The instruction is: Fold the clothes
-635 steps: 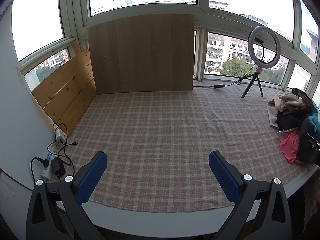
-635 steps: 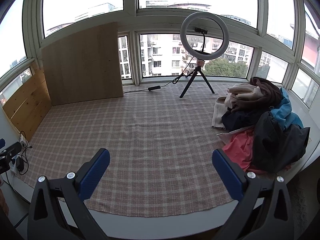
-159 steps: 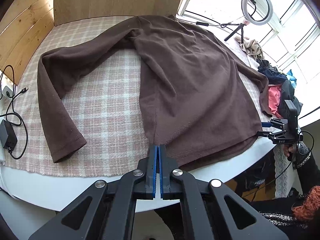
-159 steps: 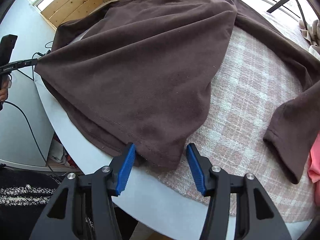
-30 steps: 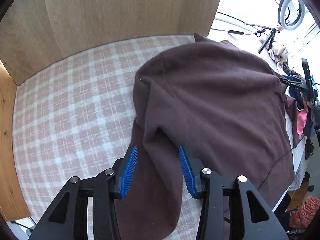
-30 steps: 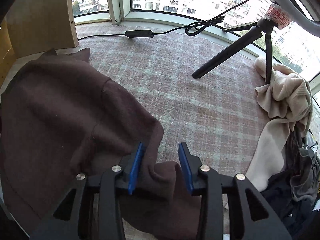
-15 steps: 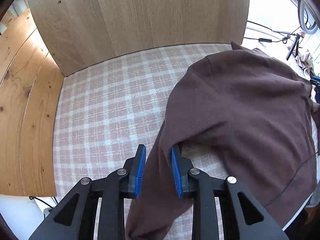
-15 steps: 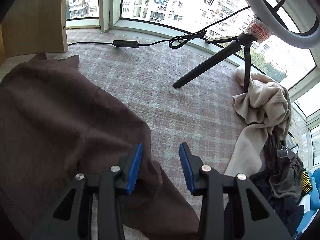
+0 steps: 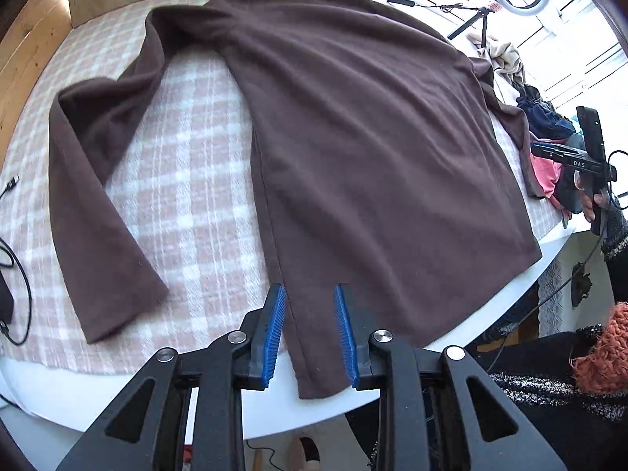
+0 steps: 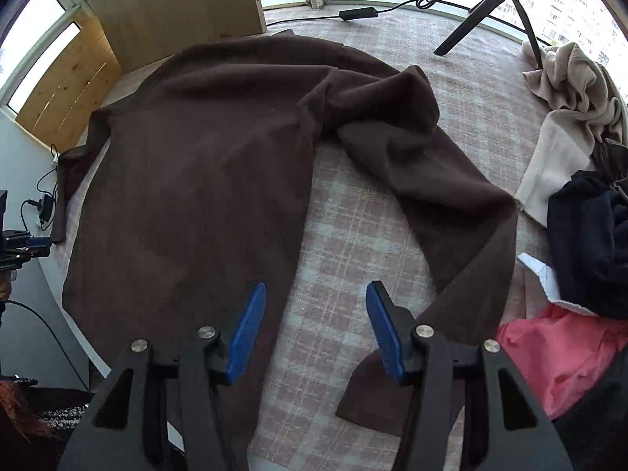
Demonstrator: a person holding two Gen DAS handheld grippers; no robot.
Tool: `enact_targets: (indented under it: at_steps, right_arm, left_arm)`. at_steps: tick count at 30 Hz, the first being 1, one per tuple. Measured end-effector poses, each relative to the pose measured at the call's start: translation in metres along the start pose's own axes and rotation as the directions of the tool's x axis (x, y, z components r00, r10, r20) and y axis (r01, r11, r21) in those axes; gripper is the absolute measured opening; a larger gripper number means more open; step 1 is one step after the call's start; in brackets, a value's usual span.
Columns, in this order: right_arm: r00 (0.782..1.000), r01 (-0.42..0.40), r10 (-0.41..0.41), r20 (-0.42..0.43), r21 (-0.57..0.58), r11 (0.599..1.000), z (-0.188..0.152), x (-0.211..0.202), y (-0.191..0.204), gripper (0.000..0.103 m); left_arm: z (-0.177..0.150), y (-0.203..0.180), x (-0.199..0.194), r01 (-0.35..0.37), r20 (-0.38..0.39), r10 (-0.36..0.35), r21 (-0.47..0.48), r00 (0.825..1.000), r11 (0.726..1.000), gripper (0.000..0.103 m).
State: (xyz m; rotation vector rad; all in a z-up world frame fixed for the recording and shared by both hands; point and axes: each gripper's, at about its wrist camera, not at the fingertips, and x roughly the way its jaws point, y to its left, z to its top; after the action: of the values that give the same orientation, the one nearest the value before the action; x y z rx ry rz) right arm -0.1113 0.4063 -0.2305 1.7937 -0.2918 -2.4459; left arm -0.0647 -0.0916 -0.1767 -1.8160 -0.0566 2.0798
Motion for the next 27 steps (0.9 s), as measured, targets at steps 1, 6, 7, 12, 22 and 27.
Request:
enact_targets:
  at_steps: [1, 6, 7, 12, 22, 27]
  right_arm:
    - [1.000, -0.009, 0.009, -0.013, -0.006, 1.000, -0.013, 0.003, 0.005, 0.053]
    - [0.998, -0.031, 0.030, -0.061, -0.021, 0.999, -0.065, 0.018, 0.023, 0.053]
    - [0.997, -0.033, 0.031, -0.067, -0.022, 0.999, -0.073, 0.021, 0.026, 0.053]
    - [0.993, -0.072, 0.067, -0.094, -0.044, 0.996, -0.096, 0.027, 0.037, 0.053]
    - [0.989, -0.120, 0.108, -0.105, -0.112, 0.986, -0.110, 0.027, 0.060, 0.006]
    - [0.984, -0.146, 0.123, -0.128, -0.188, 0.971, -0.114, 0.022, 0.081, 0.006]
  left_arm:
    - [-0.008, -0.003, 0.009, -0.014, -0.014, 0.014, -0.011, 1.000, 1.000, 0.027]
    - [-0.036, -0.021, 0.037, -0.077, -0.045, 0.075, -0.040, 0.996, 0.996, 0.022]
    - [-0.038, -0.023, 0.037, -0.083, -0.038, 0.082, -0.037, 0.996, 0.996, 0.010]
    - [-0.045, -0.026, 0.033, -0.082, -0.002, 0.082, -0.076, 0.997, 0.994, 0.002]
    - [-0.064, -0.033, -0.006, -0.087, 0.097, 0.099, -0.120, 0.990, 0.989, 0.002]
    - [-0.074, -0.008, -0.001, -0.085, 0.073, 0.102, -0.200, 0.992, 0.976, 0.002]
